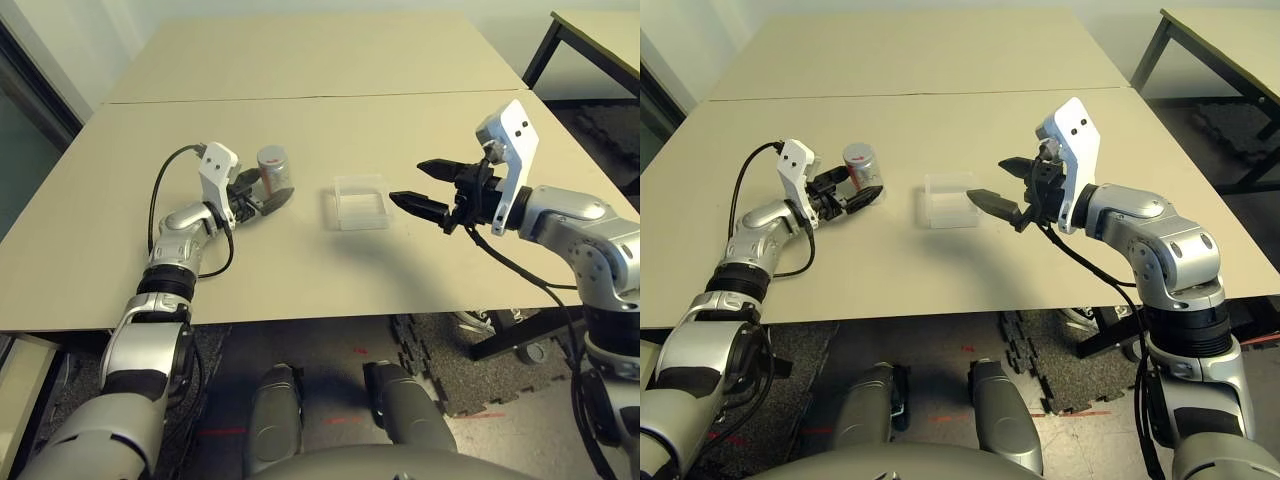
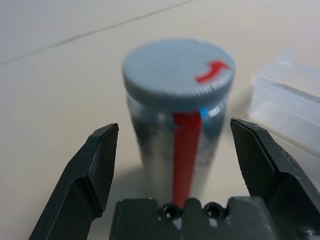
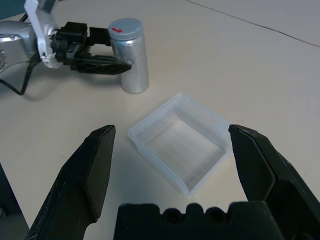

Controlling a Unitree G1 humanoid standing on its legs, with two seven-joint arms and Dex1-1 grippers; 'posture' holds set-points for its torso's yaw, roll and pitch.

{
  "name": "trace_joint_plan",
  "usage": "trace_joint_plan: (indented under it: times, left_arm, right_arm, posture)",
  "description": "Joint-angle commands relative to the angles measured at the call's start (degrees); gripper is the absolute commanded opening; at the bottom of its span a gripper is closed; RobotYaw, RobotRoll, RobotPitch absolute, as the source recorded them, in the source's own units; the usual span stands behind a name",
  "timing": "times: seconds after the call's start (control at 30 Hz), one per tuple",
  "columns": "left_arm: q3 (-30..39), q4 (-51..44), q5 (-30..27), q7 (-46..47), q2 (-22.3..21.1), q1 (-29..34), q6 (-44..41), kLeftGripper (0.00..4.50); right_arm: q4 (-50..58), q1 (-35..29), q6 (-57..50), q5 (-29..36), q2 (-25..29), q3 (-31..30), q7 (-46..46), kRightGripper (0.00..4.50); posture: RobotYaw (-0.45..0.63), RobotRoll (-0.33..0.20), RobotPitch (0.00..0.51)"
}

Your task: Pour the medicine from the bottle into the box.

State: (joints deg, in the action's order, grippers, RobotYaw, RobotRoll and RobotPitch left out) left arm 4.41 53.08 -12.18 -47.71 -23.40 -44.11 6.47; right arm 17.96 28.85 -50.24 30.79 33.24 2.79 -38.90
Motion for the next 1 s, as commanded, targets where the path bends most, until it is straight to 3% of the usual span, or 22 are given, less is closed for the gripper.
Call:
trace_joint_plan:
  times: [0.03,0.17,0.5,0.7,0.83,1.0]
  left_arm:
    - [0.7,3.7,1.3,1.8,0.7,-1.0,2.6,3.9]
    - [0.4,5.7,1.9,2.1,1.1,-1.6,2.6,2.48]
    - [-0.3,4.4,3.2,0.5,2.1,-2.0,2.7,2.47]
    - [-1.5,-2.9,0.9,-9.9,1.5,-4.8,-1.9,2.47]
    - [-2.5,-10.6,-2.7,-17.4,2.4,-7.1,-9.7,2.47]
    - [-4.5,-16.0,-3.3,-18.6,4.6,-7.8,-14.5,2.47]
  right_arm:
    - [0.4,0.8,-0.1,0.3,-0.1,-0.9,0.0,4.5]
    - [0.3,1.1,-0.2,0.4,-0.4,-0.9,0.1,4.5]
    - [0.0,1.7,-0.2,0.2,-0.1,-0.4,0.2,4.5]
    - [-1.2,3.5,1.1,-0.6,0.0,-1.5,-0.7,4.5]
    - [-3.2,7.6,2.2,-2.1,-2.9,-4.3,0.8,4.5]
    - [-6.0,12.1,3.0,-5.7,-8.3,-8.3,4.6,4.5]
  posture:
    - [-0.21,0.0,0.092]
    - [-0.21,0.0,0.096]
    - [-0.22,0.0,0.096]
    - [-0.21,0.0,0.094]
    - [-0.2,0.0,0.09]
    - [-0.2,0.0,0.083]
